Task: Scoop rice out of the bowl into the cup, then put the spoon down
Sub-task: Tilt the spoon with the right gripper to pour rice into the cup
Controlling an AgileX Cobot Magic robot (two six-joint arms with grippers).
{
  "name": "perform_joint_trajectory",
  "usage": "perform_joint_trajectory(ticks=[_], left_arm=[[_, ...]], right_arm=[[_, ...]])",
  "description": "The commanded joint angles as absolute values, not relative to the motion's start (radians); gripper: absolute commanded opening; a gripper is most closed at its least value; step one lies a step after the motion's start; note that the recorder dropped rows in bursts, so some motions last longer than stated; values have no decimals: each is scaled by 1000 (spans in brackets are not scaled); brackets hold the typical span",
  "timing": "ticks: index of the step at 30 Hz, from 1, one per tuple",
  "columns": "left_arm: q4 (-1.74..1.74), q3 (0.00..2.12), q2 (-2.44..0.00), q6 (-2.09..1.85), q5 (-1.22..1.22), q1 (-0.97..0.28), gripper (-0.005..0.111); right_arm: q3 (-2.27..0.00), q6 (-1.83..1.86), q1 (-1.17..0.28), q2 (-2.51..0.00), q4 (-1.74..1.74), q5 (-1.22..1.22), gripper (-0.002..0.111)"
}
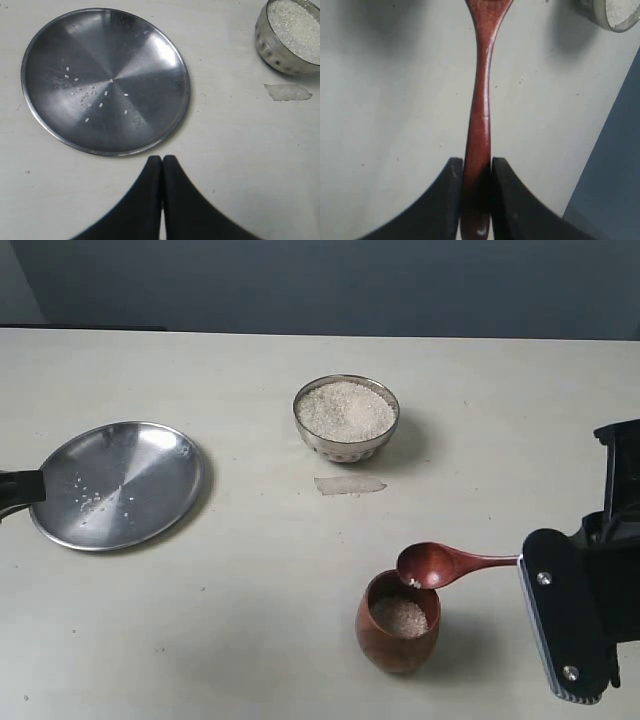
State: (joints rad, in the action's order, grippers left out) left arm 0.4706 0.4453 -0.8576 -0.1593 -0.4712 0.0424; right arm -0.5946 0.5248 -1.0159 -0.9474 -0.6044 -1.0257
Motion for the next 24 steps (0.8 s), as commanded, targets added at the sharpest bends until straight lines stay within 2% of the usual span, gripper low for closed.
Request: perform_joint_trajectory(ticks=[1,24], left_arm=[[470,449,-861,-160,-471,37,0],[470,449,-861,-160,-471,37,0]], right_arm=[[-593,520,-1020,-951,-625,-1033,-1],[-593,494,-1020,-951,-628,-1015,-1]])
